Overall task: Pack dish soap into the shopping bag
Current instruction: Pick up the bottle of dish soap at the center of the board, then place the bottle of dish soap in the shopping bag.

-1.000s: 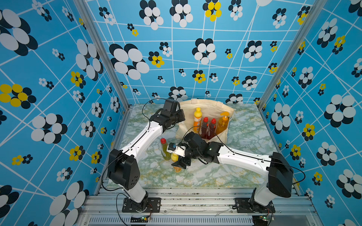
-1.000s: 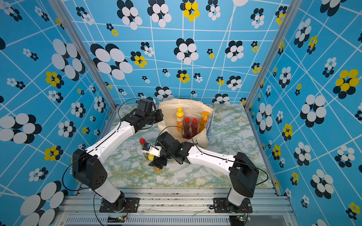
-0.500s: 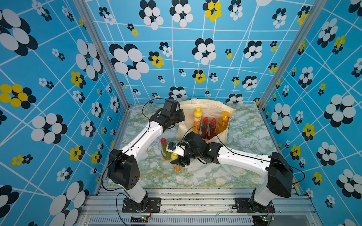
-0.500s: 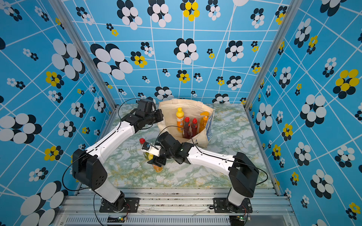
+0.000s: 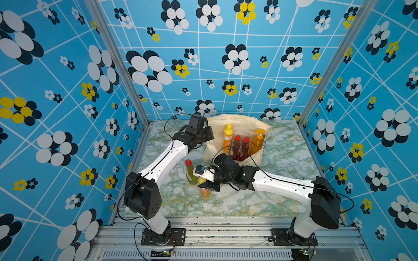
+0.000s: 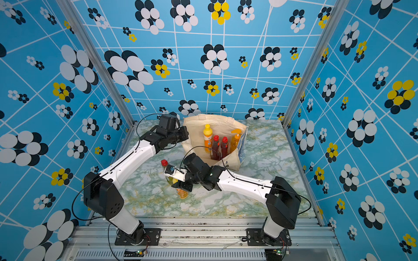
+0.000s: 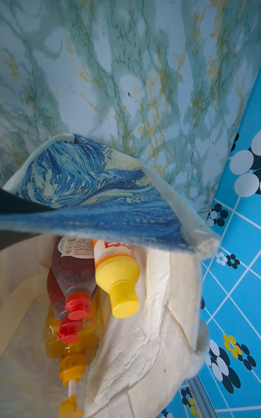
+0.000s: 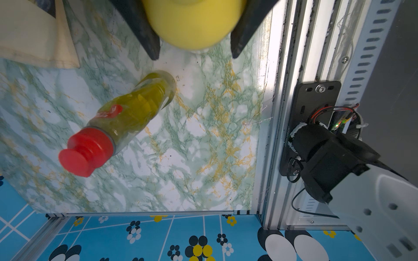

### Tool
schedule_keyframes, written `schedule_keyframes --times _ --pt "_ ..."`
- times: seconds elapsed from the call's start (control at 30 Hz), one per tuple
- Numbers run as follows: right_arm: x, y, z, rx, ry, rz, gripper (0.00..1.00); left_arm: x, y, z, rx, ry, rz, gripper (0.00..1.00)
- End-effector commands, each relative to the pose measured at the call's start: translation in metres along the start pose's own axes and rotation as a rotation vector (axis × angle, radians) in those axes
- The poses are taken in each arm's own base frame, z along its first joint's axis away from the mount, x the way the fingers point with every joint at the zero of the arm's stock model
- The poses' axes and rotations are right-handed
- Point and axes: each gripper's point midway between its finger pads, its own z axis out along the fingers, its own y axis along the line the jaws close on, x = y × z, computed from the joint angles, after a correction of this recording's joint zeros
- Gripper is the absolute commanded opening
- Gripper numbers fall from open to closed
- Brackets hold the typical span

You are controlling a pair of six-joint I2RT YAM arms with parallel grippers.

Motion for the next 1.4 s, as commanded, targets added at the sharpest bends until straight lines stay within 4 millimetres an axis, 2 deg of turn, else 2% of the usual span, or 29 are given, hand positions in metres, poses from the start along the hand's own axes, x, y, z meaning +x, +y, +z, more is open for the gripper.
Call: schedule_keyframes --times 0.0,0.23,0.7,0.9,0.93,0.97,1.13,1.37 --pt "-0.020 -0.012 -0.019 0.090 -0.049 -0.011 0.29 -0.011 -0.002 -0.002 0.011 -0.024 0.002 0.00" --pt "-0.046 -0.036 -0.053 0.246 -0.095 0.022 0.27 -0.010 -0.002 -0.002 0.009 -0.022 0.003 0.00" --pt "-0.109 -0.082 -0.156 0.561 -0.145 0.071 0.20 -0.008 -0.002 0.001 0.012 -0.014 0.001 0.00" --pt "-0.136 -0.091 -0.194 0.633 -0.203 0.090 0.19 -0.006 -0.003 0.003 0.013 -0.005 0.002 0.00" --pt "-0.151 -0.093 -0.209 0.651 -0.248 0.093 0.19 -0.006 -0.003 0.004 0.014 -0.004 0.002 0.00" --pt "-0.156 -0.094 -0.217 0.665 -0.264 0.097 0.19 -0.005 -0.004 0.004 0.016 -0.002 0.004 0.00" --pt "-0.169 -0.103 -0.247 0.726 -0.316 0.116 0.19 -0.005 -0.004 0.004 0.016 -0.001 0.005 0.00" --pt "-0.180 -0.107 -0.275 0.751 -0.381 0.122 0.19 -0.004 -0.003 0.004 0.014 0.001 0.006 0.00"
